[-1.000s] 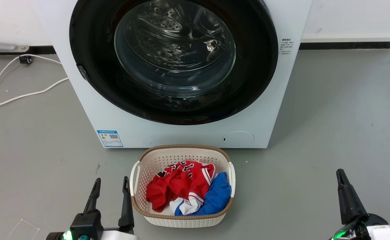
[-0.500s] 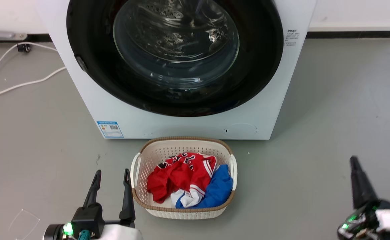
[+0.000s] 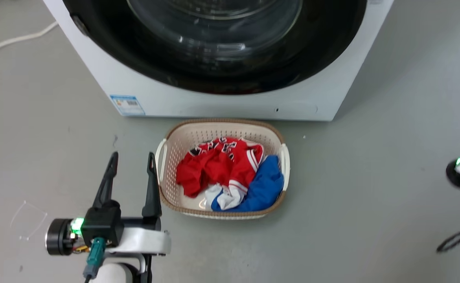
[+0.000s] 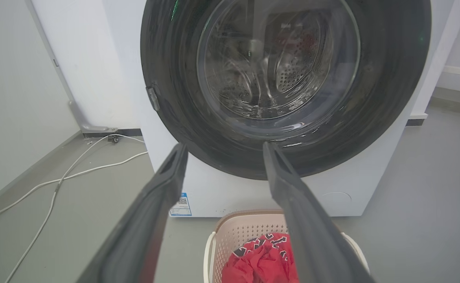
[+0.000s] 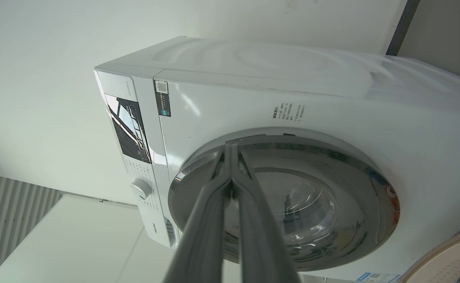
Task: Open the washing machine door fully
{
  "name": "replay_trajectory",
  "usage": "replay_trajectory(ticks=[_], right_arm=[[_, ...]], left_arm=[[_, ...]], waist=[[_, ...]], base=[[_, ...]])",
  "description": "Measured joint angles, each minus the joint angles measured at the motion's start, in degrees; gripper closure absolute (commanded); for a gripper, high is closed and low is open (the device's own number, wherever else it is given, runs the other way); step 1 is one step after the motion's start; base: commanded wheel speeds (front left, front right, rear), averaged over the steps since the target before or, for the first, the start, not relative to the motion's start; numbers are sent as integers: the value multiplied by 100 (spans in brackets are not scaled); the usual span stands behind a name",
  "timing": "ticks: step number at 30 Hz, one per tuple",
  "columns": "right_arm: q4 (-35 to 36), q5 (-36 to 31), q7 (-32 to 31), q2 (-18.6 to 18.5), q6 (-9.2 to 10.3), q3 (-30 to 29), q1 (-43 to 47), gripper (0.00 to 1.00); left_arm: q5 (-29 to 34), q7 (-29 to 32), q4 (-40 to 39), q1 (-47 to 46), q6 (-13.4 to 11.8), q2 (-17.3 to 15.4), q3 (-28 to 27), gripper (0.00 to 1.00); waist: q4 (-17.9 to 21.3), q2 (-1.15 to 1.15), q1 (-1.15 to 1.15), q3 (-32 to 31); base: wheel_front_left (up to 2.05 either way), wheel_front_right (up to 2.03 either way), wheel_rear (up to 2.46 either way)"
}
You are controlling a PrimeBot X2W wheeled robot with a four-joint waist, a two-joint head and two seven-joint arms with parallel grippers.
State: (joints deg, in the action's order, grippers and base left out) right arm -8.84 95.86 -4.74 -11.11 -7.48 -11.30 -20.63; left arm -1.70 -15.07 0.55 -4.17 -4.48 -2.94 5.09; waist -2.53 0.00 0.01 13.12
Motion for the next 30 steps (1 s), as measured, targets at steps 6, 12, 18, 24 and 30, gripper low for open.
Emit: replay_trajectory(ticks=[6, 12, 18, 24, 30], right_arm=[[-497, 83, -431, -357, 0, -37, -1107, 100], [-982, -27, -845, -676, 0, 168, -2134, 100], [-1579, -102, -1299, -931, 0, 446, -3051, 100], [-2014, -318, -1666, -1151, 0, 813, -3836, 100], [-2271, -477, -2063, -1201, 0, 1166, -4381, 100]], left_arm=[[36, 0, -162, -383, -7, -2, 29, 0], [35, 0, -291, -698, -45, -1, 103, 0], [-8, 1, -314, -848, -64, -1, 175, 0], [-63, 0, -339, -1019, -112, -1, 263, 0], [-93, 0, -348, -1097, -131, -1, 307, 0]], waist=[[-97, 0, 0, 589], [-227, 0, 1, 1160], [-337, 0, 0, 1613], [-442, 0, 0, 1952], [-511, 0, 0, 2192]], base=[[0, 0, 0], [0, 0, 0], [0, 0, 0], [0, 0, 0], [0, 0, 0]])
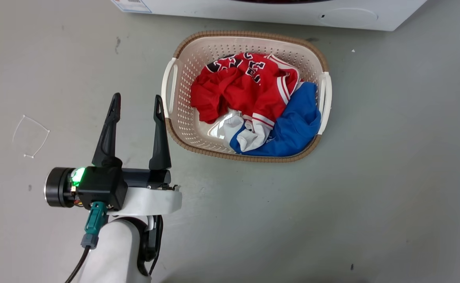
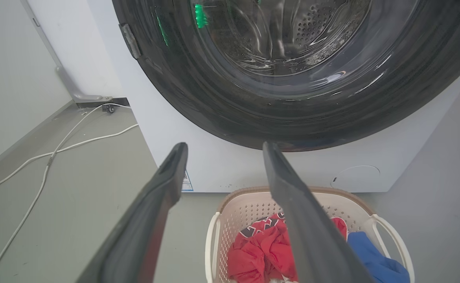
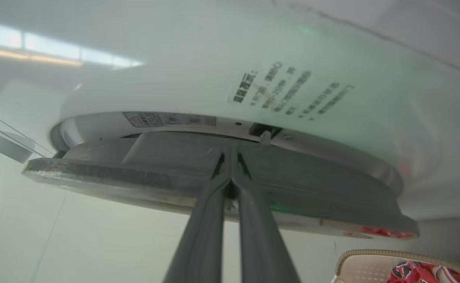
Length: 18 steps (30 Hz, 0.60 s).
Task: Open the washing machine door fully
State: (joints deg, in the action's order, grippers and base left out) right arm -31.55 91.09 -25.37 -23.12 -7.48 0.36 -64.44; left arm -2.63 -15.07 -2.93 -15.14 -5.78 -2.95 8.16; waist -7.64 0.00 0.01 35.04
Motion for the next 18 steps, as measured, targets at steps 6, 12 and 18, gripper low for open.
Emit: replay_trajectory(ticks=[6, 12, 18], right_arm=[[-176, -65, -158, -43, 0, 122, -299, 100], [-281, -164, -347, -62, 0, 291, -489, 100], [-259, -194, -588, -69, 8, 438, -541, 100]], left_arm=[[-24, 1, 2, -49, -37, 0, 37, 0], [-49, 1, 11, -70, -60, 0, 56, 0], [-59, 1, 48, -118, -62, 0, 47, 0]], waist=[[-60, 0, 0, 101], [-84, 0, 0, 149], [-84, 0, 0, 159]], base=[[0, 0, 0], [0, 0, 0], [0, 0, 0]])
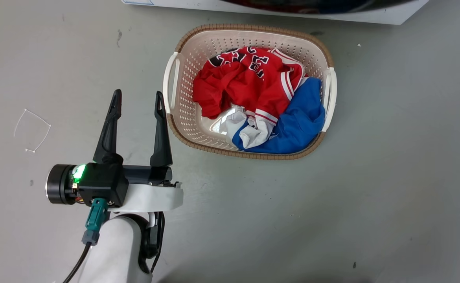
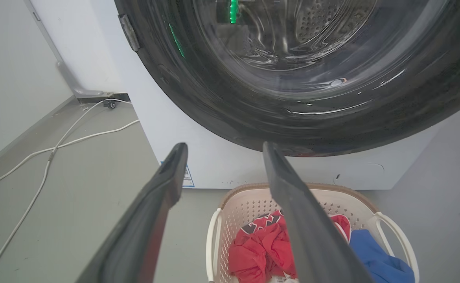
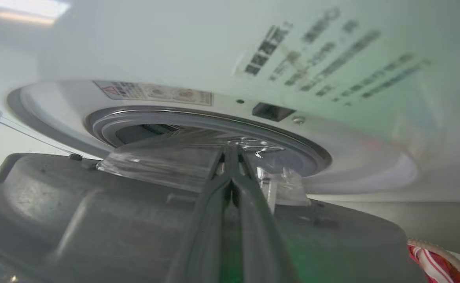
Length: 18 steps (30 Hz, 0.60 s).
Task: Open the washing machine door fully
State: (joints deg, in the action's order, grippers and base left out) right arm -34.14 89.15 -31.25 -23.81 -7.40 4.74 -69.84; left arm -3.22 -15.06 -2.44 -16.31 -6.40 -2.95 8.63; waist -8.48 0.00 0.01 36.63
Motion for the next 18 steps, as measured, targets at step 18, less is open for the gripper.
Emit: replay_trajectory(ticks=[18], right_arm=[[597, 147, -563, 244, 0, 302, 988, 100]], left_arm=[[56, 0, 91, 157, 35, 1, -158, 0]], waist=[[187, 0, -1, -479]], base=[[0, 0, 0]])
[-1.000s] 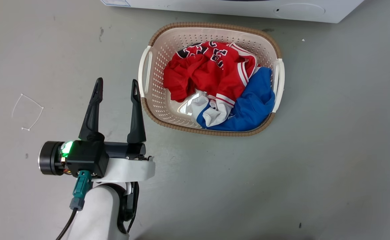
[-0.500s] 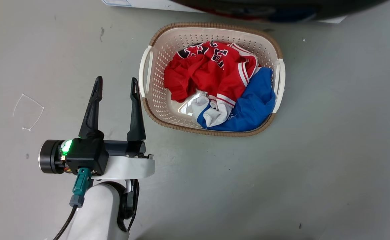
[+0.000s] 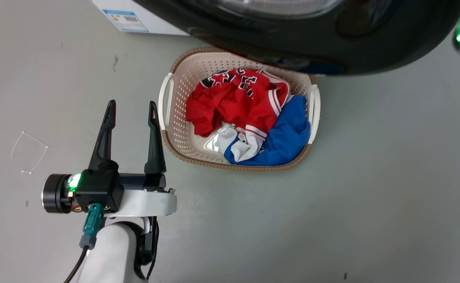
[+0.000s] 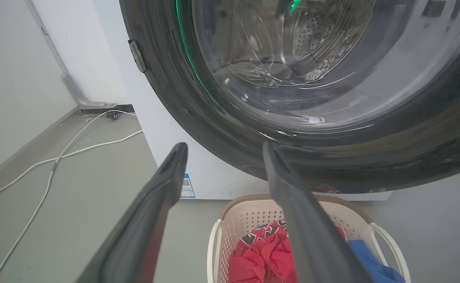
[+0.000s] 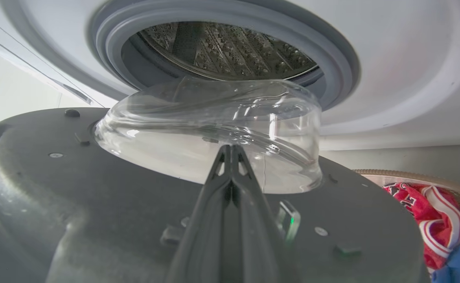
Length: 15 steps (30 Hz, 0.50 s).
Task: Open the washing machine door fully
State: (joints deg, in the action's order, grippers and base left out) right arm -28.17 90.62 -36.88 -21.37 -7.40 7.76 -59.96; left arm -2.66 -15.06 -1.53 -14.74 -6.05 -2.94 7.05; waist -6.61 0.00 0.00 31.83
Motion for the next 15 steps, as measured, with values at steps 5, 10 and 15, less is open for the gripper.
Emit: replay_trajectory(ticks=[5, 10, 15], right_arm=[[296, 62, -202, 78, 0, 122, 415, 100], [677, 86, -361, 199, 0, 303, 953, 100], [1071, 171, -547, 359, 0, 520, 1501, 100]], left_arm=[[56, 0, 19, 51, 51, 0, -66, 0], [98, 0, 43, 169, 93, -1, -138, 0], [125, -1, 70, 296, 102, -1, -177, 0]], waist=[[81, 0, 0, -179], [146, 0, 0, -368], [204, 0, 0, -572]], base=[[0, 0, 0], [0, 0, 0], [0, 0, 0]])
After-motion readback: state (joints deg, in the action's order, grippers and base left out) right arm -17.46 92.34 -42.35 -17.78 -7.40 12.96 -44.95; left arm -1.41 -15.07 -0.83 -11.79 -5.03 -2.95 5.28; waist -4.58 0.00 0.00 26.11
